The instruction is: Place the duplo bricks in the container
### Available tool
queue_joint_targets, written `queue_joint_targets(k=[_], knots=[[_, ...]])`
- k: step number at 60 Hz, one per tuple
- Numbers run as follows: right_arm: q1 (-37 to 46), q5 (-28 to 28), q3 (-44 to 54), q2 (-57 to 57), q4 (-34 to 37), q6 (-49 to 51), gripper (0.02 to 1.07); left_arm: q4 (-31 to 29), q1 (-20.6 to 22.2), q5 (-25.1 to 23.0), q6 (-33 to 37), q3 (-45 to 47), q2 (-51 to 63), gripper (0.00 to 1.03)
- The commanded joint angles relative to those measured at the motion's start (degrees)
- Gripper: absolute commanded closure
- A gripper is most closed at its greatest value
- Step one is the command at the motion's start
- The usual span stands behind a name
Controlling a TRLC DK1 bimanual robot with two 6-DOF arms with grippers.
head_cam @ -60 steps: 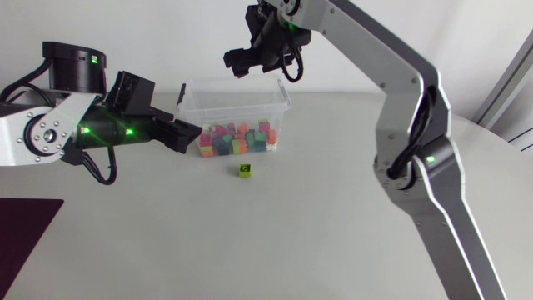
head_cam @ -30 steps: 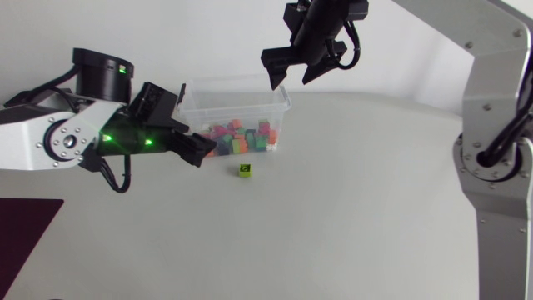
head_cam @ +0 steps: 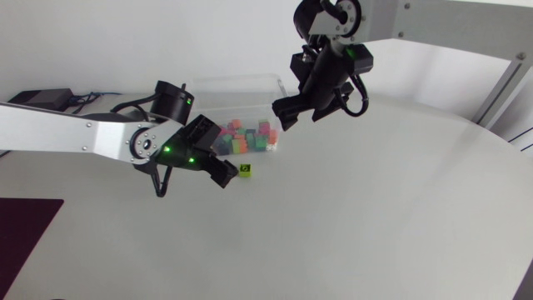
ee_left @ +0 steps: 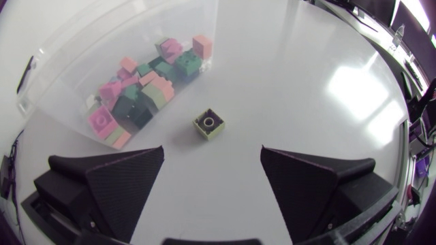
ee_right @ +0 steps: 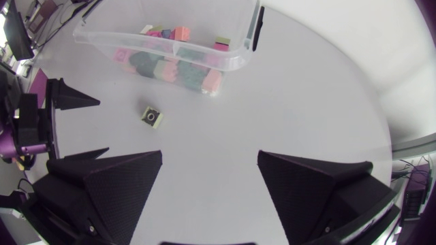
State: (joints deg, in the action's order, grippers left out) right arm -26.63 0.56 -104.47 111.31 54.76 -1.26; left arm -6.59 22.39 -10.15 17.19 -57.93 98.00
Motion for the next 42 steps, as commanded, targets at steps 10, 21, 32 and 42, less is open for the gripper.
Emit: queue_joint_targets(k=[10, 21, 32, 42], knots=[[0.09, 0.59, 12.18, -4.17, -6.42, 0.29, 0.06, -2.73, 3.54, 2.86, -3.66, -8.51, 8.88, 0.05], [0.62, 0.5, 17.54, -5.75, -9.85, -0.24, 0.06, -6.15, 6.26, 8.48, -8.58, -14.84, 14.94, 0.06], [0.79, 0.5, 21.32, -7.42, -12.49, -0.85, 0.06, -11.08, 8.28, 13.14, -15.08, -21.17, 20.57, 0.08], [0.88, 0.5, 25.28, -9.09, -15.12, -0.94, 0.06, -14.15, 8.63, 14.55, -21.06, -25.56, 23.73, 0.1]])
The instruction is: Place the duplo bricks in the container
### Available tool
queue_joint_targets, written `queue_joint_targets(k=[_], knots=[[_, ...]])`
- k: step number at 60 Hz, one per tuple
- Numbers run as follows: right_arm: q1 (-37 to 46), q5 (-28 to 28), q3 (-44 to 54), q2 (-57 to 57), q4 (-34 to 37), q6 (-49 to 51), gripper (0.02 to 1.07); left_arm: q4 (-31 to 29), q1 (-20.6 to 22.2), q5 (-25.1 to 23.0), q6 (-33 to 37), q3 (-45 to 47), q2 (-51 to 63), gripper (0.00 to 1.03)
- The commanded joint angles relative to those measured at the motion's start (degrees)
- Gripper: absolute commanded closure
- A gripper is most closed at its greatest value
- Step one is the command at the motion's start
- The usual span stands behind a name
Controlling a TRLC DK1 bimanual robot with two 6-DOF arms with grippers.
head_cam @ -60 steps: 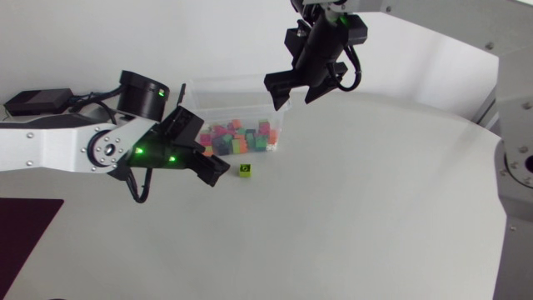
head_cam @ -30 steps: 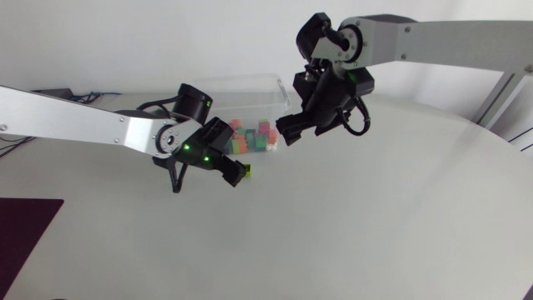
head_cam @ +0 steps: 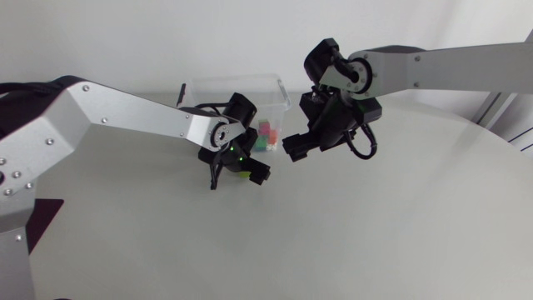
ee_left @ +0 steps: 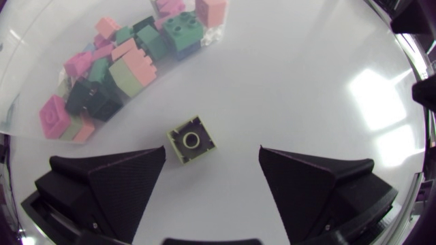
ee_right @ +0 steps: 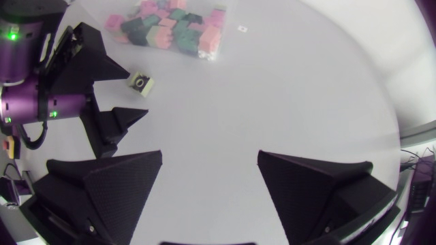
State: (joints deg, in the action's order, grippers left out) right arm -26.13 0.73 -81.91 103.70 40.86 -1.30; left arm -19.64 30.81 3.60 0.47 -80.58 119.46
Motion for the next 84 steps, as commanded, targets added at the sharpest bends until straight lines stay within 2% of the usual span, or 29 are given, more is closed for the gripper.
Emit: queue_joint_targets(k=[1, 6, 14, 23, 33, 40, 41, 46, 65, 76, 84], knots=[[0.47, 0.32, 2.98, -1.57, -1.4, -0.9, 0.06, -1.28, 0.22, 0.8, -4.78, -3.18, 2.53, 0.11], [0.99, 0.23, 4.74, -2.1, -2.54, -0.9, 0.06, -2.07, 0.39, 2.12, -7.5, -4.5, 3.68, 0.17], [1.43, 0.23, 6.59, -3.15, -3.51, -0.81, 0.06, -2.77, 0.22, 2.64, -9.17, -5.91, 4.91, 0.18], [1.61, 0.32, 7.99, -4.65, -4.12, -0.63, 0.06, -3.56, 0.39, 2.73, -10.93, -6.44, 6.14, 0.31], [1.61, 0.67, 10.1, -5.79, -5.0, -0.55, 0.06, -3.74, 0.48, 3.08, -12.6, -7.4, 7.28, 0.5], [1.61, 0.94, 11.77, -6.58, -5.71, -0.28, 0.06, -3.83, 0.75, 3.08, -13.3, -7.4, 7.63, 0.73], [1.61, 1.03, 11.95, -6.76, -5.71, -0.19, 0.06, -3.83, 0.92, 3.08, -13.57, -7.4, 7.63, 0.8], [1.87, 1.11, 13.0, -7.55, -6.06, -0.11, 0.06, -3.92, 1.01, 3.26, -14.44, -7.4, 7.63, 0.9], [1.87, 1.55, 15.46, -10.1, -6.41, 0.6, 0.06, -6.9, 0.92, 3.35, -14.18, -3.62, 2.71, 0.91], [1.52, 1.47, 17.22, -11.59, -6.58, 1.39, 0.06, -9.1, 0.57, 3.26, -10.05, 1.12, -8.8, 0.91], [1.17, 1.38, 19.86, -12.91, -7.99, 2.44, 0.06, -10.68, 0.13, 0.97, -6.53, 2.44, -17.42, 0.91]])
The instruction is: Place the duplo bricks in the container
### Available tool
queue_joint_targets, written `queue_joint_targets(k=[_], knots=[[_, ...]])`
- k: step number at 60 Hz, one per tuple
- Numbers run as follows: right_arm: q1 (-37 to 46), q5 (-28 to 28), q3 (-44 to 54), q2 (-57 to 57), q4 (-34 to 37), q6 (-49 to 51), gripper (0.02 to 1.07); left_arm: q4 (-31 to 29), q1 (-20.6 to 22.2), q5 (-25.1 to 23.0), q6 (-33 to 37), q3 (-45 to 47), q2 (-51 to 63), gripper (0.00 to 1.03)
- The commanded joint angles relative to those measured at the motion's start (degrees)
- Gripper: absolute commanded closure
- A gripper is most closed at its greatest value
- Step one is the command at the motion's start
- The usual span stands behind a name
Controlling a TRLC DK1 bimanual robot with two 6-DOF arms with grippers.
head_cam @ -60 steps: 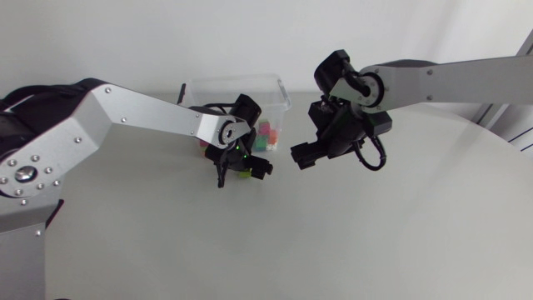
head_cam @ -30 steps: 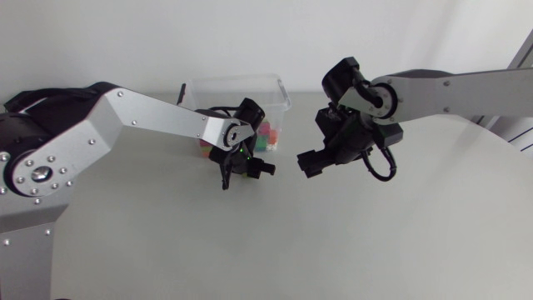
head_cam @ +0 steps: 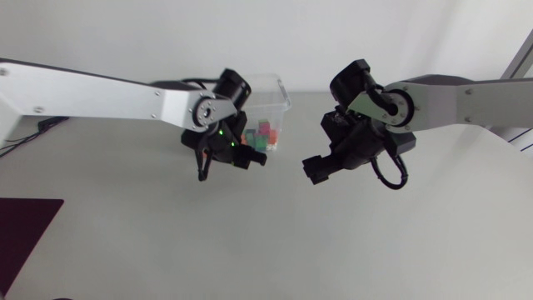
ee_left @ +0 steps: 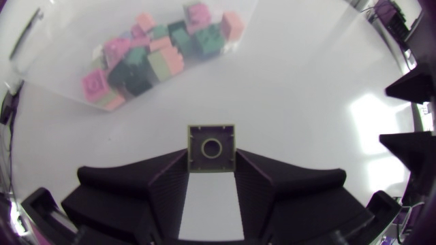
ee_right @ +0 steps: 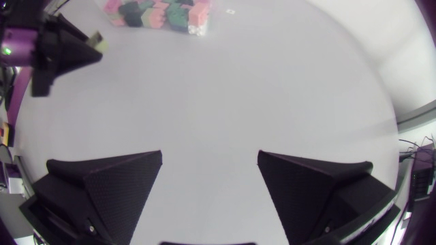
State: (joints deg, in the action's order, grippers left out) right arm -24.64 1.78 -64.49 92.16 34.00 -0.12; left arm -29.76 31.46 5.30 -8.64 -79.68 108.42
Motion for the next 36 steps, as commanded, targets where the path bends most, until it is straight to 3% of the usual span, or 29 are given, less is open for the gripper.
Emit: queue_joint_targets(k=[1, 14, 36], knots=[[-0.32, 0.33, 2.7, -1.63, -1.22, 1.26, 0.06, -0.56, -0.53, -0.73, 3.02, 1.63, -7.43, 0.91], [-0.41, -0.02, 5.69, -3.92, -2.45, 1.97, 0.06, -0.21, -2.46, -1.08, 5.74, -2.76, -11.65, 0.91], [-0.76, -0.46, 10.35, -11.39, -3.32, 2.23, 0.06, 10.33, -7.12, -1.08, 7.5, -7.77, -7.08, 0.91]])
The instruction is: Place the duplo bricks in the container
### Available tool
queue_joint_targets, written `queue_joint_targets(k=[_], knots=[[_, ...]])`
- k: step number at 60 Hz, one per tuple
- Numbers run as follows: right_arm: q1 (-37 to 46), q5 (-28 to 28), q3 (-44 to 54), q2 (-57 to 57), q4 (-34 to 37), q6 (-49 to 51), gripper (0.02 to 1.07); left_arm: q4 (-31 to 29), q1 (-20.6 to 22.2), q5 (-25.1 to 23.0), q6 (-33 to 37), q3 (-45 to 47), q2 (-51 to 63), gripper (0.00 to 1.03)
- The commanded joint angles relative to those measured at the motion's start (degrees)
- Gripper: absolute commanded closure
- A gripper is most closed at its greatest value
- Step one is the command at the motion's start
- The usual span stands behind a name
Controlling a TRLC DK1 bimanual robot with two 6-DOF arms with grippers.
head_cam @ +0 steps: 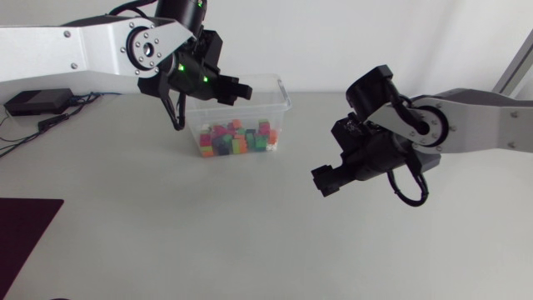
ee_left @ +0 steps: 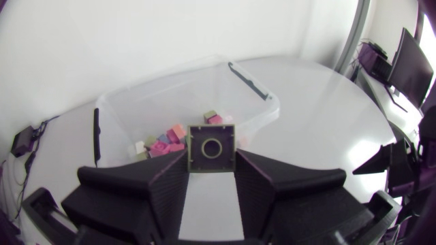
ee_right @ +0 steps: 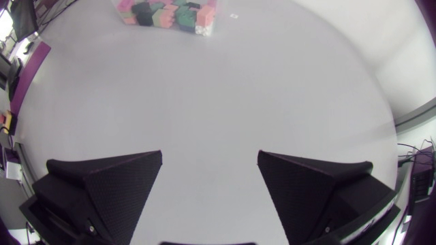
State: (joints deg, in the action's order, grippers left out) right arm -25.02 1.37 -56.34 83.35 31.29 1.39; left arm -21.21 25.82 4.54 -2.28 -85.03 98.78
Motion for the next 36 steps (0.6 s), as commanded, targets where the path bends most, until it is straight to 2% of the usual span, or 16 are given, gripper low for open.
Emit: queue_joint_targets(k=[1, 22, 36], knots=[[-0.39, -0.05, 2.46, -3.2, -0.61, 0.72, 0.06, 2.67, -1.74, -0.32, 1.32, -2.5, 2.91, 0.91], [-0.12, 1.36, 7.56, -16.03, -1.67, 1.25, 0.06, 11.28, -5.52, -0.32, 2.02, -3.65, 8.53, 0.9], [0.41, 1.97, 8.96, -22.53, -1.14, 2.57, 0.06, 16.38, -5.87, -0.32, 2.11, -3.91, 10.91, 0.9]])
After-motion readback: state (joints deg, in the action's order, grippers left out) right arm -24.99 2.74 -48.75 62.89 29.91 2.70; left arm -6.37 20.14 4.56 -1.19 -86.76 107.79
